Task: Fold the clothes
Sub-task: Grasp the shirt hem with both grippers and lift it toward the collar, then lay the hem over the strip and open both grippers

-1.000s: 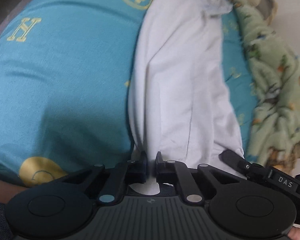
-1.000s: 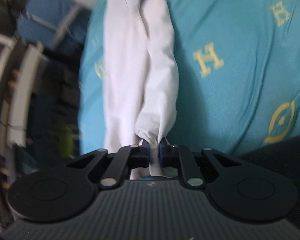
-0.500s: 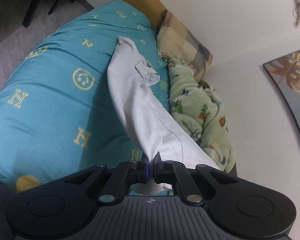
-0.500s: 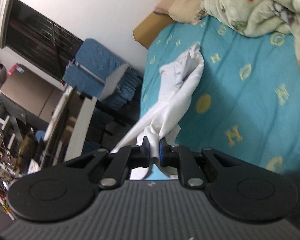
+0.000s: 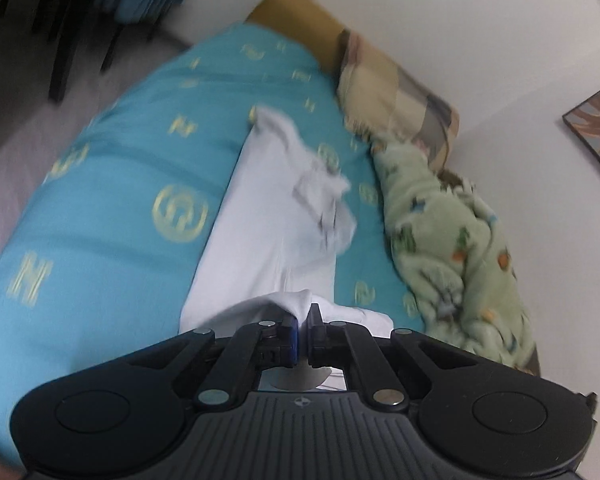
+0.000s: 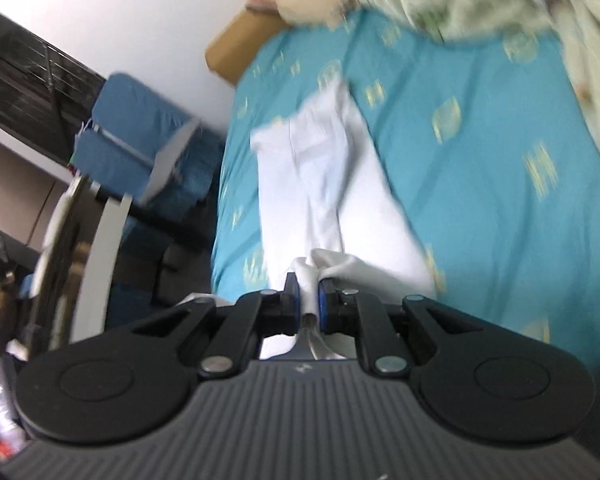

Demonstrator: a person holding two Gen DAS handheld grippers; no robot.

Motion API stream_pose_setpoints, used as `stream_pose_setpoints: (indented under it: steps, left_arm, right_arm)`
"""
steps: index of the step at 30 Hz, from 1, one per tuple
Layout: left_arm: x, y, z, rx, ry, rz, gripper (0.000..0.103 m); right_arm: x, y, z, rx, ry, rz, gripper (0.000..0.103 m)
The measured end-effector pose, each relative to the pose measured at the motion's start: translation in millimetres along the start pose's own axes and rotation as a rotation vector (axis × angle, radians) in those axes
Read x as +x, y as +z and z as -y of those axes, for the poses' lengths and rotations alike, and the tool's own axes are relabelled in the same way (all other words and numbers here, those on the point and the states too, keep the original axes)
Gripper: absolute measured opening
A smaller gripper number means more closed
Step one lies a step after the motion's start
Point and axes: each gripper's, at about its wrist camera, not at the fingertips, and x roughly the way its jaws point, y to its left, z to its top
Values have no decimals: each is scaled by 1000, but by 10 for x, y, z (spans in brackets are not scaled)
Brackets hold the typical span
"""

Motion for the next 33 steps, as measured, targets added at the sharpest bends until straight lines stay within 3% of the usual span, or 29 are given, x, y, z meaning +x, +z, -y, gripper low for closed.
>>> stream_pose_setpoints:
  steps: [4,6,10,16,22,23,25,27,28,33]
  left_arm:
    - [551,323,214,144,65,124,4]
    - [807,450,231,205,99,179,4]
    - [1334,598,65,272,142,212,4]
    - [2151,567,-297,337,221,133,4]
    - [2452,557,-403,372,246,88,7]
    - [2458,563,-410,371,241,78,10]
    - [2431,548,-392,377,228,71,33]
    - [2357,502,-333,395,214,79,53]
    - [2310,466,-291,407,213,86,62]
    - [2072,278,-71,466,214,125,79]
  right_arm:
    - [598,364,-113,-45,-41,99,12]
    - [882,491,-157,-140,-64,158,13]
    - [1427,622,-46,-261,-84,206,13]
    - [2061,642,178,-328,-129,151,13]
    - [2307,627,266,-353,-163,112,16]
    - [2325,631,256,-359,-166,103,20]
    - [2309,629,236,-366,-143,95,40]
    - [2238,604,201,-374,-117,117,85]
    - [2181,575,173,-386,-120,149,90]
    - [1954,476,14,-475,-136,207,89]
